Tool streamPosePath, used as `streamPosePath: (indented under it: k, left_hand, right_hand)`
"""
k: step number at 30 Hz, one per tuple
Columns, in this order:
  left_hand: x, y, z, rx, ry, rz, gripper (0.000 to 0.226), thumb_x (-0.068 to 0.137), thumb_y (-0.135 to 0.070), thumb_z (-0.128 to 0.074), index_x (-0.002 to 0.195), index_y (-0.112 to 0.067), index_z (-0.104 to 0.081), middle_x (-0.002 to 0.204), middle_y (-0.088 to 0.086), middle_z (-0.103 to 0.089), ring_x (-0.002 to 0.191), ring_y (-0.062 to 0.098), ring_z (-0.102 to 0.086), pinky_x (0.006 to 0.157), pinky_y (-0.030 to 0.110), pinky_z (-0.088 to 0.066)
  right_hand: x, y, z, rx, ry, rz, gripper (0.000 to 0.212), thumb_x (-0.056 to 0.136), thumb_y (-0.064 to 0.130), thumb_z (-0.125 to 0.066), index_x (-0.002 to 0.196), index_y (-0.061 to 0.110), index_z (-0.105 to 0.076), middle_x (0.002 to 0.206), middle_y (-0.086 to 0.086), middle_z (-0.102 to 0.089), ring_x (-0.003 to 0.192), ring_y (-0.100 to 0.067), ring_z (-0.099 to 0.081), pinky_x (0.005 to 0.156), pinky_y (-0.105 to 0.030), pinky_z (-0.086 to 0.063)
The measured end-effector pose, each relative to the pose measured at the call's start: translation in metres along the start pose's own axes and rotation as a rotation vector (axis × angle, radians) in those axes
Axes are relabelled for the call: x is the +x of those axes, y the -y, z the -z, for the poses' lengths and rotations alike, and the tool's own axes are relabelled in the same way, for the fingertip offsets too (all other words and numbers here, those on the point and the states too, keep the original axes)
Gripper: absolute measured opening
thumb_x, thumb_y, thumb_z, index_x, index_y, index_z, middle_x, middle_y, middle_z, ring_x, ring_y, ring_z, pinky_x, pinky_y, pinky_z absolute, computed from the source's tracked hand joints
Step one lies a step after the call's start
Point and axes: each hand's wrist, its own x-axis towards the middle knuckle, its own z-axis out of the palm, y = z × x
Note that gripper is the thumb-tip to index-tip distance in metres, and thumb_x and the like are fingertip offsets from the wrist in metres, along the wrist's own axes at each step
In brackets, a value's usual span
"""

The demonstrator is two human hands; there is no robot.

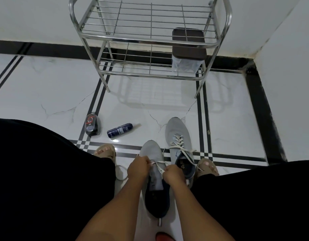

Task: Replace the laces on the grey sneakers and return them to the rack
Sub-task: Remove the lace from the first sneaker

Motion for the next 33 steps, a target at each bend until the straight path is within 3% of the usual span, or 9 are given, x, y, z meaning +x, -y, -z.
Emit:
streamPosePath:
  k: [6,12,15,18,19,21,25,31,33]
  left_hand:
    - [0.013,0.004,0.000,-0.059,-0.015,0.004,0.015,0.091,-0.025,-0.057,0.096,-0.021,-0.071,0.104,0.002,-0.061,0.096,0.023,-0.061,0.071,0.027,-0.042]
    - [0.017,0.012,0.012,-0.943,-0.175,0.441,0.011,0.086,-0.018,-0.058,0.078,-0.019,-0.065,0.078,0.005,-0.063,0.079,0.029,-0.062,0.068,0.030,-0.049]
    - [0.029,0.009,0.045,-1.550,-0.323,0.535,0.023,0.095,-0.006,-0.040,0.078,-0.015,-0.053,0.070,0.006,-0.055,0.065,0.022,-0.054,0.064,0.035,-0.050]
    - [0.030,0.006,0.072,-2.061,-0.379,0.628,0.032,0.102,-0.014,-0.028,0.072,-0.014,-0.040,0.050,-0.001,-0.051,0.050,0.010,-0.046,0.053,0.024,-0.043]
    - [0.028,0.006,0.074,-1.999,-0.322,0.656,0.035,0.102,-0.021,-0.030,0.068,-0.015,-0.037,0.044,-0.004,-0.044,0.040,0.009,-0.039,0.045,0.022,-0.036]
    - [0.026,0.007,0.063,-1.409,-0.225,0.602,0.033,0.099,-0.032,-0.044,0.072,-0.013,-0.044,0.053,-0.001,-0.045,0.036,0.009,-0.039,0.040,0.018,-0.031]
    - [0.018,0.006,0.019,-0.198,0.031,0.102,0.011,0.089,-0.031,-0.056,0.091,-0.022,-0.061,0.091,0.001,-0.064,0.085,0.020,-0.061,0.071,0.028,-0.048]
    - [0.010,0.004,-0.003,0.128,0.023,-0.015,0.016,0.092,-0.028,-0.053,0.100,-0.023,-0.067,0.104,0.003,-0.059,0.095,0.023,-0.060,0.070,0.027,-0.041]
    - [0.013,0.002,0.000,-0.004,0.024,0.001,0.014,0.093,-0.027,-0.055,0.095,-0.022,-0.067,0.104,0.003,-0.057,0.093,0.023,-0.059,0.069,0.027,-0.039]
  right_hand:
    - [-0.005,0.001,0.002,0.022,0.017,0.006,0.025,0.085,0.013,-0.049,0.097,0.017,-0.071,0.115,-0.013,-0.066,0.106,-0.032,-0.062,0.077,-0.028,-0.046]
    - [-0.006,0.013,0.007,0.062,-0.013,0.056,0.037,0.089,0.014,-0.048,0.120,0.023,-0.067,0.125,-0.010,-0.063,0.115,-0.033,-0.058,0.089,-0.030,-0.047]
    - [-0.004,0.009,0.008,0.062,-0.022,0.037,0.030,0.086,0.013,-0.048,0.104,0.020,-0.071,0.119,-0.012,-0.065,0.109,-0.034,-0.060,0.082,-0.029,-0.047]
    - [-0.004,0.003,0.006,0.064,-0.021,-0.003,0.029,0.086,0.014,-0.049,0.106,0.014,-0.070,0.116,-0.011,-0.066,0.106,-0.032,-0.062,0.076,-0.027,-0.045]
    - [-0.003,0.002,0.005,0.061,-0.023,-0.011,0.030,0.087,0.014,-0.050,0.109,0.014,-0.070,0.117,-0.011,-0.066,0.108,-0.032,-0.061,0.075,-0.026,-0.043]
    - [-0.003,0.001,0.004,0.040,-0.019,-0.017,0.030,0.088,0.013,-0.050,0.111,0.013,-0.070,0.117,-0.011,-0.066,0.109,-0.031,-0.061,0.074,-0.026,-0.042]
    - [-0.004,0.001,0.001,0.006,-0.003,-0.011,0.029,0.085,0.013,-0.050,0.106,0.010,-0.069,0.115,-0.013,-0.066,0.105,-0.033,-0.063,0.071,-0.026,-0.041]
    - [-0.006,0.002,0.000,0.015,-0.006,-0.005,0.027,0.085,0.016,-0.050,0.102,0.011,-0.070,0.112,-0.014,-0.067,0.103,-0.033,-0.063,0.072,-0.028,-0.044]
    - [-0.006,0.002,0.000,0.027,0.001,-0.018,0.027,0.084,0.017,-0.050,0.102,0.012,-0.071,0.113,-0.014,-0.067,0.104,-0.033,-0.063,0.074,-0.029,-0.044]
